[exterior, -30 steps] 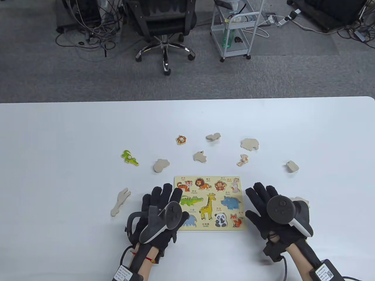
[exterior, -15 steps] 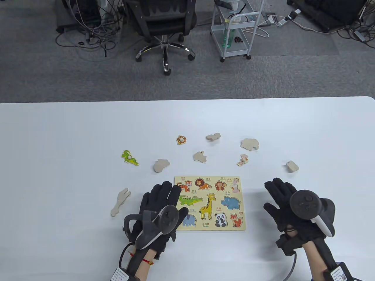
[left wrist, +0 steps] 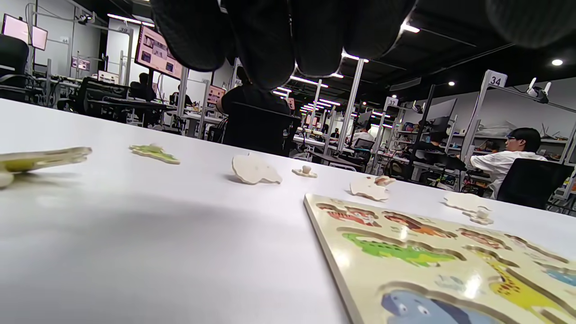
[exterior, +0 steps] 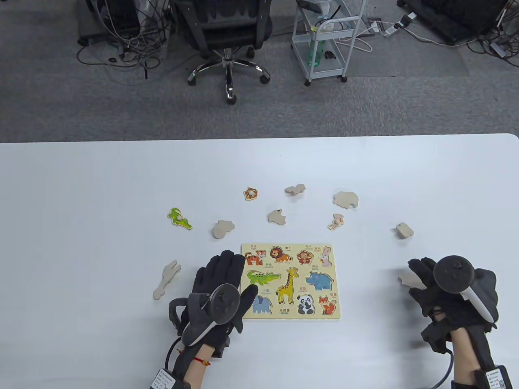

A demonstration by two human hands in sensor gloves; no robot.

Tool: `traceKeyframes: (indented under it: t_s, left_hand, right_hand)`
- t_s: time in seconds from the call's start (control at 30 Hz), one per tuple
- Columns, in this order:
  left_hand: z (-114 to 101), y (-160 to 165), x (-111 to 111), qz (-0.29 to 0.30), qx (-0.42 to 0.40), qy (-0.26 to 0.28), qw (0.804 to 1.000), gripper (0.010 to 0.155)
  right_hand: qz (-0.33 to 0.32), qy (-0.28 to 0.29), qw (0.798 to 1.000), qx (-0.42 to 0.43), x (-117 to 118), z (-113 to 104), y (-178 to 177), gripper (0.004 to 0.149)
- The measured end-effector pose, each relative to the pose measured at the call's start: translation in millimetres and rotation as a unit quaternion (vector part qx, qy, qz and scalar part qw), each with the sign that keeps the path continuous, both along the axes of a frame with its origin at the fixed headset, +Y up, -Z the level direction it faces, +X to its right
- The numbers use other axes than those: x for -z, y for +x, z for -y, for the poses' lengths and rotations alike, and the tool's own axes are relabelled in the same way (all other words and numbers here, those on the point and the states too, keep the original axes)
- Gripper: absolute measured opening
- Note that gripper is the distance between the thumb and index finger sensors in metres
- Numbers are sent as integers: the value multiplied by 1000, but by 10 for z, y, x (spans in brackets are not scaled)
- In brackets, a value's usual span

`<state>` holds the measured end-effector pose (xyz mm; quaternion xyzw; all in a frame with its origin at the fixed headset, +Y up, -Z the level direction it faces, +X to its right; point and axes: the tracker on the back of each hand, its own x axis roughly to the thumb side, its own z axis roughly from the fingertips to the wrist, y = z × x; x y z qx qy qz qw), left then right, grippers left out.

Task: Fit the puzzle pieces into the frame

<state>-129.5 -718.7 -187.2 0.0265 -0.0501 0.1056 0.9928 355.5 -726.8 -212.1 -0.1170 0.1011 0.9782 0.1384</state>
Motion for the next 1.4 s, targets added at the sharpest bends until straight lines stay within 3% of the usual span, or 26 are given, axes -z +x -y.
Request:
traceKeyframes:
  t_s: [0.33,0.6,0.7,0.8,1.0,1.4]
  left_hand:
    - [20,51,4,3,25,-4,1000,71]
    - [15,61,0,3,28,-5,1000,68]
    - [11,64,0,2,27,-6,1000,67]
    - [9,69,9,-3,18,-10,1000,68]
    - [-23,201,-11,28,-76,-35,996,68]
    - [54,662,-135,139,-179,-113,967,61]
  right_hand:
    - [8,-21,998,-54,115,260,-7,55]
    - [7,32,998,-59,122,210,7,43]
    - [10,53,998,-15,112,162,53,40]
    - [-31,66,996,57,96,91,20,39]
    - [-101,76,958,259,98,0,-333,42]
    - [-255,83,882,388,-127,-104,-1296,42]
